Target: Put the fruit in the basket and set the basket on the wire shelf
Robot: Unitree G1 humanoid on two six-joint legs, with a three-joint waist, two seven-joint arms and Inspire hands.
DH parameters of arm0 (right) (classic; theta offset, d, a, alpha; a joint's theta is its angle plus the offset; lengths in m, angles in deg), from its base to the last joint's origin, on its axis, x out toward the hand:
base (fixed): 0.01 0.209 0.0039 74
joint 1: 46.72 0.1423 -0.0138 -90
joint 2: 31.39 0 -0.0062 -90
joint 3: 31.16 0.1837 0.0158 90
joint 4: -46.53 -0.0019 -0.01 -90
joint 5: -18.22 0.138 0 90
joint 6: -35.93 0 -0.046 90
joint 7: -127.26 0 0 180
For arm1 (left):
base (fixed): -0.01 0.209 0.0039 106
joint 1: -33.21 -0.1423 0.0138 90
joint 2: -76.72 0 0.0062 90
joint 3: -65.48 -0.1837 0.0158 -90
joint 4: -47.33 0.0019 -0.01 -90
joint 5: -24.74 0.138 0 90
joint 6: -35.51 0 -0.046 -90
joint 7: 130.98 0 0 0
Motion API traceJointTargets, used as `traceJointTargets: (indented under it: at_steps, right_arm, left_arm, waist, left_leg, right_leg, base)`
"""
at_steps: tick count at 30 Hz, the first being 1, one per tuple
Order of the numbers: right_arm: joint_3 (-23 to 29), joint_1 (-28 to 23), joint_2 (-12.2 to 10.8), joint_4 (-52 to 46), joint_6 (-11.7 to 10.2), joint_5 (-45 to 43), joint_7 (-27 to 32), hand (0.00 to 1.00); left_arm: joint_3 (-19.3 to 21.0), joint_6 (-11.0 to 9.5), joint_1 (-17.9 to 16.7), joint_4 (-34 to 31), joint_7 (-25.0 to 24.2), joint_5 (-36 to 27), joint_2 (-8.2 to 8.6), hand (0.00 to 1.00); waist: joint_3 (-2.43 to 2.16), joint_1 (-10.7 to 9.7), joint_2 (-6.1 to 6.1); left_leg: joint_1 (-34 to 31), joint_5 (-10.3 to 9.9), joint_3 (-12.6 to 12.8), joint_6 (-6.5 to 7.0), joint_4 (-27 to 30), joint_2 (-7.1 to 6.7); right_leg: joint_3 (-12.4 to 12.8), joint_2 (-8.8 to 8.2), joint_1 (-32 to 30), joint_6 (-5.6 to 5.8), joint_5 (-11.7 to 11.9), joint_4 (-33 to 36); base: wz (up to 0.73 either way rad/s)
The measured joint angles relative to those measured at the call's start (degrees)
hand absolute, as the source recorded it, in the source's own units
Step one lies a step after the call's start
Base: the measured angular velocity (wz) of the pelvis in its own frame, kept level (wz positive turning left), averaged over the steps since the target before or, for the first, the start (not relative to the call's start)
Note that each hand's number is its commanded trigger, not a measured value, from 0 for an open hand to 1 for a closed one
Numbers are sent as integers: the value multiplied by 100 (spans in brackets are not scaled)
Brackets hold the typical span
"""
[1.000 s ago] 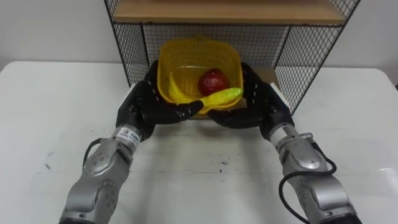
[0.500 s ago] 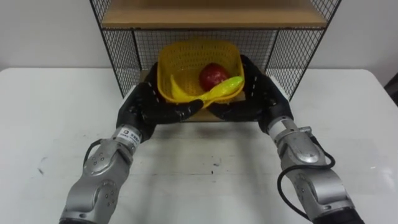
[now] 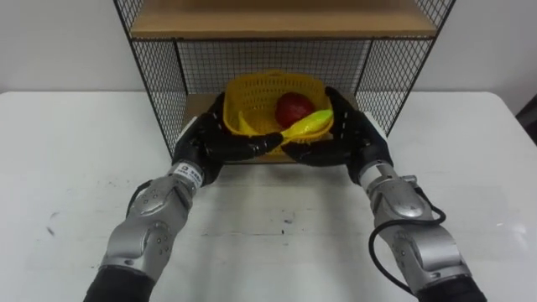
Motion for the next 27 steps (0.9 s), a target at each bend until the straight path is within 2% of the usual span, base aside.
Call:
traceJointTargets:
  at_steps: [4, 12, 20, 23, 27]
  right_arm:
    - [0, 14, -26, 82, 30, 25, -1, 0]
    - [8, 616, -153, 1116, -30, 54, -4, 0]
    - [24, 649, -223, 1426, -41, 57, 7, 0]
    - [24, 659, -235, 1548, -140, 59, 8, 0]
    - [29, 659, -240, 1645, -168, 51, 7, 0]
  left_arm:
    - [-3, 20, 3, 7, 7, 14, 40, 0]
    - [-2, 41, 50, 257, 66, 124, 139, 0]
    - [18, 48, 55, 322, 68, 227, 172, 0]
    - [18, 31, 56, 389, 73, 228, 167, 0]
    - [22, 19, 64, 505, 91, 243, 168, 0]
  waist:
    - [6, 1, -23]
    - [26, -27, 9]
    - [27, -33, 41]
    - [11, -35, 69]
    - [13, -66, 97]
  left_leg:
    - [52, 10, 4, -7, -46, -1]
    - [175, 16, -1, -15, -64, 16]
    - [213, 18, -14, -16, -71, 17]
    - [227, 19, -18, -16, -62, 18]
    - [299, 20, -50, -18, -113, 15]
  right_leg:
    - [-5, 3, 49, -5, 3, -40]
    - [-26, 27, 233, -19, 52, -200]
    - [-35, 31, 288, -20, 62, -212]
    - [-35, 34, 315, -18, 74, -208]
    - [-79, 28, 415, -18, 74, -243]
  base:
    - [0]
    - [1]
    - [0]
    - [0]
    - [5]
